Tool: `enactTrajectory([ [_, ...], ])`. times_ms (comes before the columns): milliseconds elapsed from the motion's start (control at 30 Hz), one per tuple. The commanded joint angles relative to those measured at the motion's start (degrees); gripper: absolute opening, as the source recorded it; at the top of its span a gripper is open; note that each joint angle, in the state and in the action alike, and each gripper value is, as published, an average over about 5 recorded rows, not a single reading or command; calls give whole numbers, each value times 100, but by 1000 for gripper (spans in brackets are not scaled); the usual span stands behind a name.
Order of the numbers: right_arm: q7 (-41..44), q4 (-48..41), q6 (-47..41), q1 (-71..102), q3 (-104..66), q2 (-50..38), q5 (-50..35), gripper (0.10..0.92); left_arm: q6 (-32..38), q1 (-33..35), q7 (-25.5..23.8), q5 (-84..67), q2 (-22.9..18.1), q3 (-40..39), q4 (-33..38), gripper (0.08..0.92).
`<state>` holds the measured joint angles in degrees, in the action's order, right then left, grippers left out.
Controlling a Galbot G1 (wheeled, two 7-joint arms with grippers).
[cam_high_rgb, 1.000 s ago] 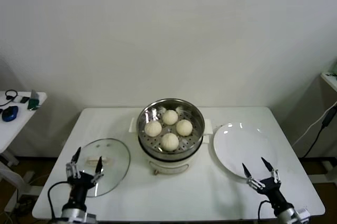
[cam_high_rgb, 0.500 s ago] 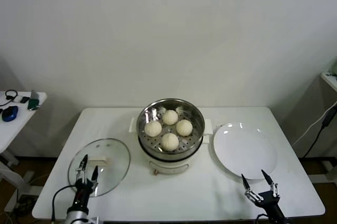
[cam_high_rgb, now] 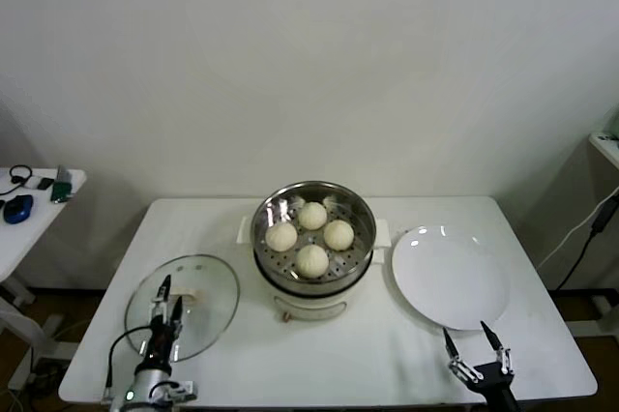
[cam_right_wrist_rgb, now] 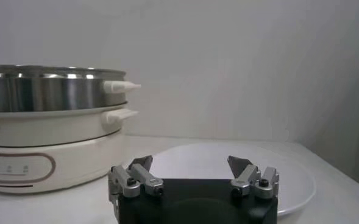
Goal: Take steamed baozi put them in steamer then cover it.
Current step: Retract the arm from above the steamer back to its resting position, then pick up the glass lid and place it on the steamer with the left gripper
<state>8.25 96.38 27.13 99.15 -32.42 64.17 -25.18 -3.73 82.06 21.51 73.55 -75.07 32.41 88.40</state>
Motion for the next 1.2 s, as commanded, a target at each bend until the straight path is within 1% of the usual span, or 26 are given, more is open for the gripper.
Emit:
enactTrajectory([
  [33, -12, -7, 64, 65, 0, 93, 70, 823, -317, -598, -15, 336, 52, -32, -483, 823],
  [133, -12, -5, 72, 64, -5, 114, 73, 823, -336, -612, -48, 387, 60, -18, -584, 803],
  [233, -12, -10, 69, 54, -6, 126, 77, 823, -366, -555, -60, 415, 47, -21, -598, 736],
  [433, -2, -13, 32, 8, 16, 134, 92, 823, -406, -536, -62, 470, -17, -43, -670, 563],
  [667, 0, -7, -15, -28, 26, 140, 139, 823, -421, -632, -85, 509, 3, -53, -769, 363],
  [833, -2, 39, -53, -43, 14, 143, 172, 823, -436, -603, -130, 492, 24, -75, -648, 216],
  [933, -10, 90, -85, -54, -1, 143, 213, 823, -492, -541, -205, 408, 54, -96, -414, 146],
  [1000, -19, 129, -111, -64, -16, 144, 234, 823, -591, -470, -291, 310, 112, -122, -131, 128],
  [1100, -48, 189, -164, -78, -44, 147, 289, 823, -897, -326, -507, 119, 299, -197, 486, 127],
  [1200, -102, 227, -239, -85, -74, 151, 412, 822, -1421, -175, -938, -208, 625, -351, 1270, 127],
])
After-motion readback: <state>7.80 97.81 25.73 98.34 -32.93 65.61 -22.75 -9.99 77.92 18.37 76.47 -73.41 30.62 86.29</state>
